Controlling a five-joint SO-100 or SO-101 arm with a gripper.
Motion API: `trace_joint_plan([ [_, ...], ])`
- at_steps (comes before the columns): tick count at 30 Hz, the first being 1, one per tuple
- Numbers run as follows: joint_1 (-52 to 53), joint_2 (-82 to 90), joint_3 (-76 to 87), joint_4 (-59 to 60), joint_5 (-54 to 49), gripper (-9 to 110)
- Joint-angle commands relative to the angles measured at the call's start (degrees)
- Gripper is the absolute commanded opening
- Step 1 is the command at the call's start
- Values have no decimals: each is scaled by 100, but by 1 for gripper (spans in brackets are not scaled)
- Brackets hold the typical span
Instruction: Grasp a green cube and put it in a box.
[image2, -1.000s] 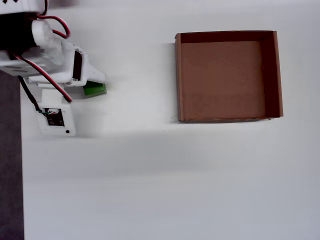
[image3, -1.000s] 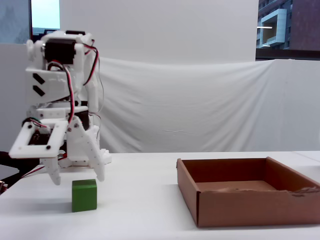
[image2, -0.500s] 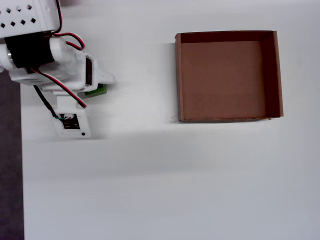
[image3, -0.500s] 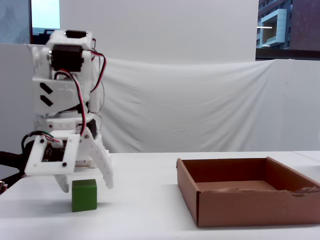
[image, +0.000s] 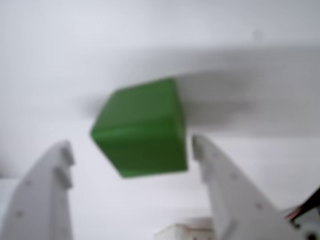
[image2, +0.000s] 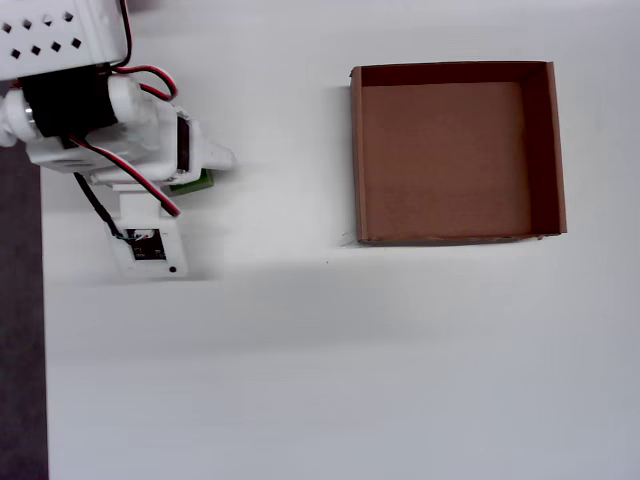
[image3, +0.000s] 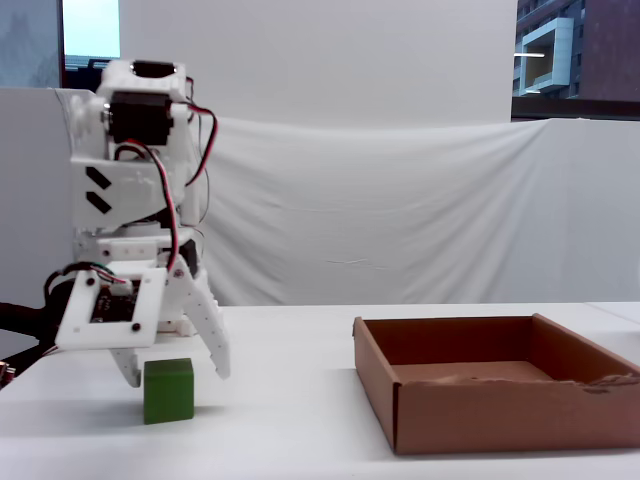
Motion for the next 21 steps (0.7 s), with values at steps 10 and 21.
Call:
trace_joint_plan([
  [10,-44,264,-105,0,-26,26],
  [21,-70,404,9,-18,-26,22],
])
